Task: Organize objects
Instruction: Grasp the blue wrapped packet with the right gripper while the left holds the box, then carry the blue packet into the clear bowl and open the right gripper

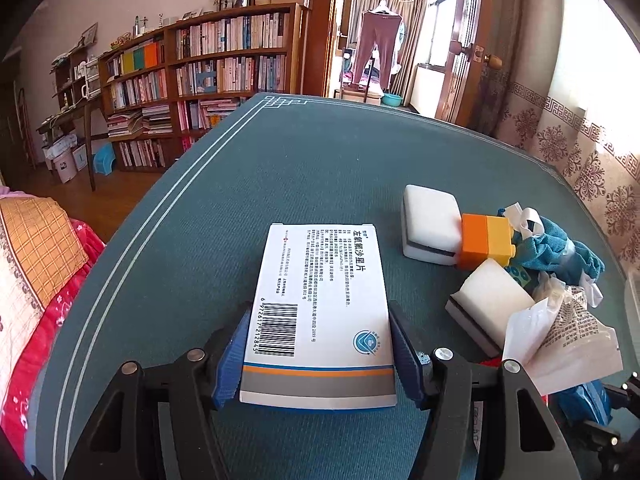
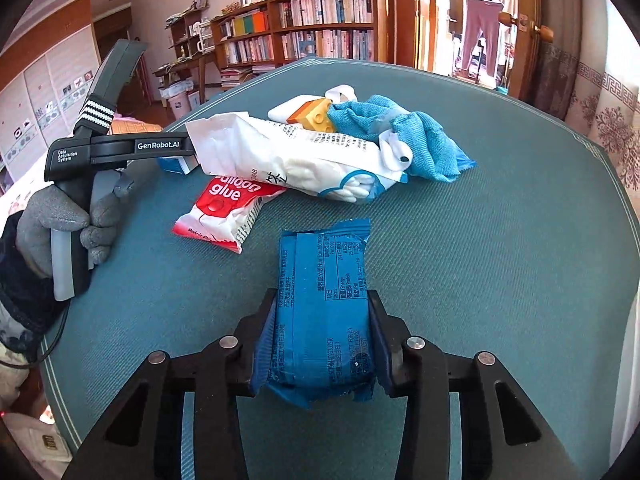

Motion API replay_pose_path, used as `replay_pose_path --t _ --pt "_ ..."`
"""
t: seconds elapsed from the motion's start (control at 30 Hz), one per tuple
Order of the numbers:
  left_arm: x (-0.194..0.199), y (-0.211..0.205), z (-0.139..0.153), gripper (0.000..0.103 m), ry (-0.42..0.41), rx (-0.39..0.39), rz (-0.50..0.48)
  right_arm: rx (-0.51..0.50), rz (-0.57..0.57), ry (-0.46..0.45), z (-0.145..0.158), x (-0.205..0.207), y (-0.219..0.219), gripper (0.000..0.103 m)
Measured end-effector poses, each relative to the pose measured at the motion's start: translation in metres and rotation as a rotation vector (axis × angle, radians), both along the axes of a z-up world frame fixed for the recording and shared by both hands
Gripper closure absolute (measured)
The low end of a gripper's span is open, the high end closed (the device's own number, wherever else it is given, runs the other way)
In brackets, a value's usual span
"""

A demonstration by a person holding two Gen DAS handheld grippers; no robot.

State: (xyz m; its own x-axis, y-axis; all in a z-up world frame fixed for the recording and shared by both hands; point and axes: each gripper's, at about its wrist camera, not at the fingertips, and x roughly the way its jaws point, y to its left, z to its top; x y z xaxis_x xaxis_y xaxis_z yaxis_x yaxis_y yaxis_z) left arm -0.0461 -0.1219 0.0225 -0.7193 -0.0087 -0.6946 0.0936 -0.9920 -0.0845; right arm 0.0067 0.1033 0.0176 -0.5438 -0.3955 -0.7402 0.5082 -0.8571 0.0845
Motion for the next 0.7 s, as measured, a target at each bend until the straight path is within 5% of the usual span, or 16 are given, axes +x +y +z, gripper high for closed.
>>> replay_pose_path --t 0.37,0.7 --pt "0.024 0.024 0.023 0.037 0.067 -0.046 0.000 -0.099 -0.084 0.015 0.020 0.022 0.045 0.060" --pt "0.040 0.070 0.049 0.037 0.122 -0.055 -0.094 -0.133 -0.197 0.078 0.041 0.038 0.096 0.060"
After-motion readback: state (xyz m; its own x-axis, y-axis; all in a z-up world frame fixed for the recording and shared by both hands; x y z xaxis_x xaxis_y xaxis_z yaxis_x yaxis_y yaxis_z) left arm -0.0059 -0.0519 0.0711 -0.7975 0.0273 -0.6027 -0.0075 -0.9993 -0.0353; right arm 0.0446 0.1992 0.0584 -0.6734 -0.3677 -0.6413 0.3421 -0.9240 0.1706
